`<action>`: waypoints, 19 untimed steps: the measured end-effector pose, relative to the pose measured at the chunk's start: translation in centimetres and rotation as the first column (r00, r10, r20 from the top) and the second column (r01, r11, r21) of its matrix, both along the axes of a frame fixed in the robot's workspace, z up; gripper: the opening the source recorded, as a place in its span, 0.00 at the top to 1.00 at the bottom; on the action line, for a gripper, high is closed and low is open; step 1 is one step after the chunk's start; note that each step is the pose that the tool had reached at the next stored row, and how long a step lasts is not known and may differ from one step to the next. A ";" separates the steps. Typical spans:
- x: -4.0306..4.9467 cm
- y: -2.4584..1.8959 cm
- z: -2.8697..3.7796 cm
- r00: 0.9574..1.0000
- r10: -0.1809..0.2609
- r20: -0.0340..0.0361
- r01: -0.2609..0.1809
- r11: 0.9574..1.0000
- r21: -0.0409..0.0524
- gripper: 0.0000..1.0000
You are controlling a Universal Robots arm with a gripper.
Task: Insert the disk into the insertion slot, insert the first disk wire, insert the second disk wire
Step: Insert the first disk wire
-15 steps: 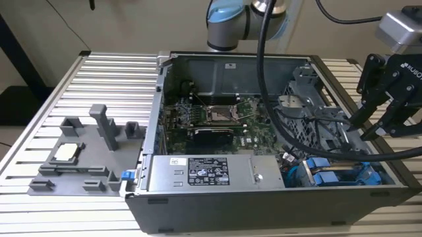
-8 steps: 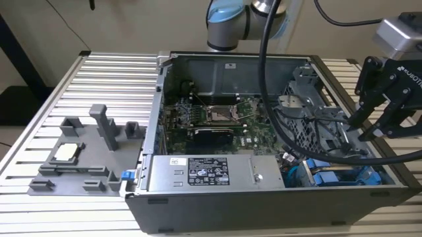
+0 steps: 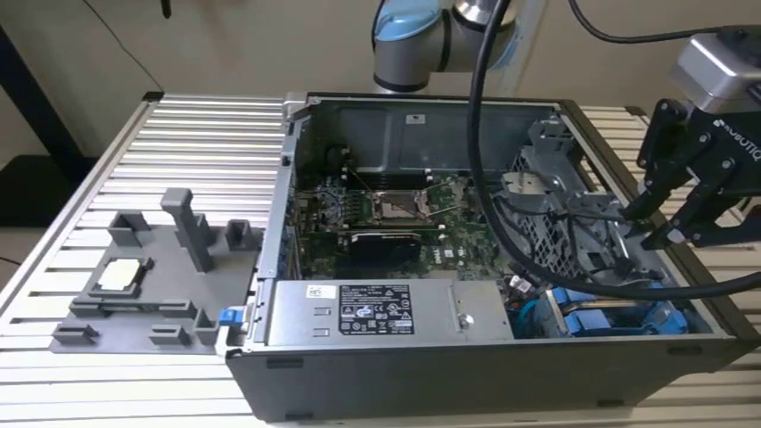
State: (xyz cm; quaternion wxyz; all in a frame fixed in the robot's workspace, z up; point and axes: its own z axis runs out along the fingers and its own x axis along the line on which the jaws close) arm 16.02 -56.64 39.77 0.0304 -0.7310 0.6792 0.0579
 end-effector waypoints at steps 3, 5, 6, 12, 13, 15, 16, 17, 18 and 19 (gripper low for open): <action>0.02 0.00 -0.21 1.000 0.008 0.004 -0.008 1.000 0.004 0.60; 0.02 -0.03 -0.30 1.000 0.011 0.005 -0.011 1.000 0.005 0.60; 0.03 -0.05 -0.32 1.000 0.012 0.005 -0.012 1.000 0.005 0.60; 0.22 -0.07 -0.34 1.000 0.013 0.005 -0.013 1.000 0.005 0.60; 0.23 -0.08 -0.34 1.000 0.013 0.005 -0.013 1.000 0.005 0.60; 0.23 -0.08 -0.34 1.000 0.013 0.005 -0.013 1.000 0.005 0.60; 0.23 -0.08 -0.34 1.000 0.013 0.005 -0.014 1.000 0.005 0.60; 0.23 -0.08 -0.34 1.000 0.013 0.005 -0.013 1.000 0.005 0.62; 0.23 -0.08 -0.34 1.000 0.013 0.005 -0.013 1.000 0.005 0.69; 0.23 -0.08 -0.34 1.000 0.013 0.005 -0.013 1.000 0.005 0.69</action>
